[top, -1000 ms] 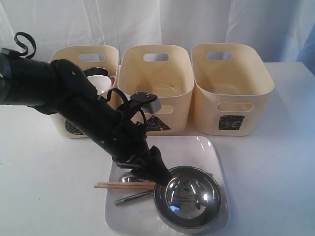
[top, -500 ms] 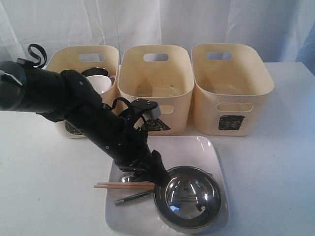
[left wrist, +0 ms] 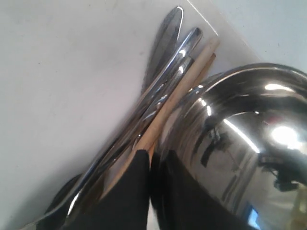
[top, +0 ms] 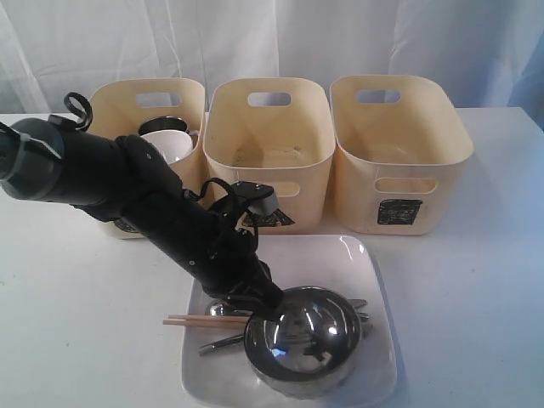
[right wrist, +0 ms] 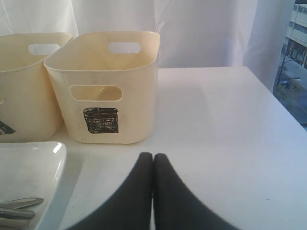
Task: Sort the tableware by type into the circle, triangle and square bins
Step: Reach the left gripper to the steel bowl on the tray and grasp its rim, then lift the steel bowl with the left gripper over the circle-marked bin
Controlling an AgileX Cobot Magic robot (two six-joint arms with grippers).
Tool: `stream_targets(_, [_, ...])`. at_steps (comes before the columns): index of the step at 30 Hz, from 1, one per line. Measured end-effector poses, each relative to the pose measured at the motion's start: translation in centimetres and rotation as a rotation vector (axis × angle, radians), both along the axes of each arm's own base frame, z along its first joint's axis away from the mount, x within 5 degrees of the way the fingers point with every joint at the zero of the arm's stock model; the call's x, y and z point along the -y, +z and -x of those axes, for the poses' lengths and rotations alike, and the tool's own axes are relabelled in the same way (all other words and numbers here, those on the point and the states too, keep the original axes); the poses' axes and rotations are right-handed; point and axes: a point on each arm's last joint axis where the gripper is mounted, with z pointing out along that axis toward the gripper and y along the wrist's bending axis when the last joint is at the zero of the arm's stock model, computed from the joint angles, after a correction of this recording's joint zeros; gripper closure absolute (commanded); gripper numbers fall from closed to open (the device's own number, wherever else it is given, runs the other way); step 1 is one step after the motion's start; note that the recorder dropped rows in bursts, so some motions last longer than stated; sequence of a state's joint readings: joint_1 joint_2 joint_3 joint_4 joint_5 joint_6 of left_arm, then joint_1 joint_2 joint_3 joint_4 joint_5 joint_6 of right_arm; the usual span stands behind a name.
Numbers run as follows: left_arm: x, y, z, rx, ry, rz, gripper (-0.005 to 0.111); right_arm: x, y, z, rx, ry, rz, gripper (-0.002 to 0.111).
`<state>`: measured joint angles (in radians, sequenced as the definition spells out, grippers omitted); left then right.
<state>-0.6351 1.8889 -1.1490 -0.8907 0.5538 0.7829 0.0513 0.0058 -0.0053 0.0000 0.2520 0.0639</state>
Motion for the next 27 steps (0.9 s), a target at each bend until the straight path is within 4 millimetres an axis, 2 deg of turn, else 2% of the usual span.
stream_targets(2, [0.0,0.0,0.0,0.001,-0.001,-0.002,0.107,0.0,0.0,0.0,0.0,0.0,0.0,0.108])
stream_targets(15, [-0.1,0.2,0.4,-0.019,-0.032,0.002,0.107,0.0,0.0,0.0,0.0,0.0,0.0,0.108])
stream_targets(18, [-0.2,1.3,0.4,0.026,-0.033,0.009,0.107,0.0,0.0,0.0,0.0,0.0,0.0,0.108])
stream_targets(27, [-0.7,5.9,-0.2,0.239,0.016,0.064,0.107,0.0,0.0,0.0,0.0,0.0,0.0,0.108])
